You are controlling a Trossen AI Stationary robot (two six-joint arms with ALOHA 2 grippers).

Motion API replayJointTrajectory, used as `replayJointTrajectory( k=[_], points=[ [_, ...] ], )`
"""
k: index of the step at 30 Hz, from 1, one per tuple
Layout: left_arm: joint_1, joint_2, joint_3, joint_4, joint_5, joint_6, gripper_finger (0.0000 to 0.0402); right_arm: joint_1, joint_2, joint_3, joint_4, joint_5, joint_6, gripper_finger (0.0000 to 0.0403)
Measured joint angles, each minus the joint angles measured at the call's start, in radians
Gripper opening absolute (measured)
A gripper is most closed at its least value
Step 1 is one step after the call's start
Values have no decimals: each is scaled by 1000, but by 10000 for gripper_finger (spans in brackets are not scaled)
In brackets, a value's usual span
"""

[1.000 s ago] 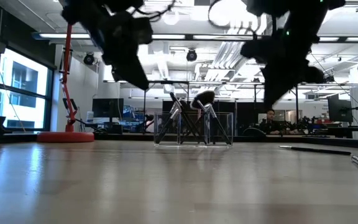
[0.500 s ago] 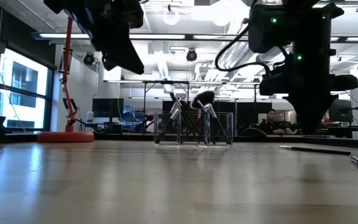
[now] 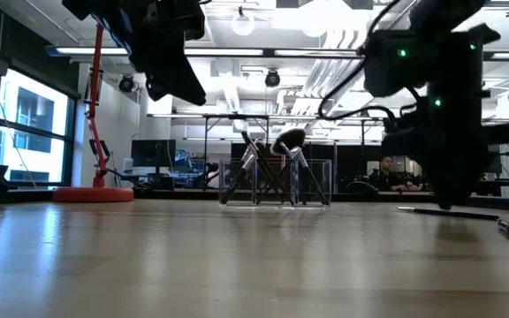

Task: Pick & Place Makeup Supplies
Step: Put the makeup brush into the transparent organizer

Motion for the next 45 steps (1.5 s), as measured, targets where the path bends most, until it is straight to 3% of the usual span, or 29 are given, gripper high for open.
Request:
replayJointTrajectory(
  k=[8,17,21,25,32,41,45],
  points=[
    [0,0,0,-1,1,-7,64,0,-10,-119,198,-27,19,112],
    [0,0,0,0,27,-7,64,55,-8,-124,246,2,-115,10],
    [0,0,0,0,27,-7,64,91,-6,-115,263,-3,-226,20],
    [0,0,0,1,26,-6,64,131,3,-65,274,-34,-341,6],
    [0,26,2,31,26,9,64,167,14,-29,543,-163,-595,4],
    [0,148,2,186,60,54,64,167,104,-25,680,-183,-601,0],
    [0,168,2,181,61,53,64,167,101,-26,694,-147,-598,1]
  ],
)
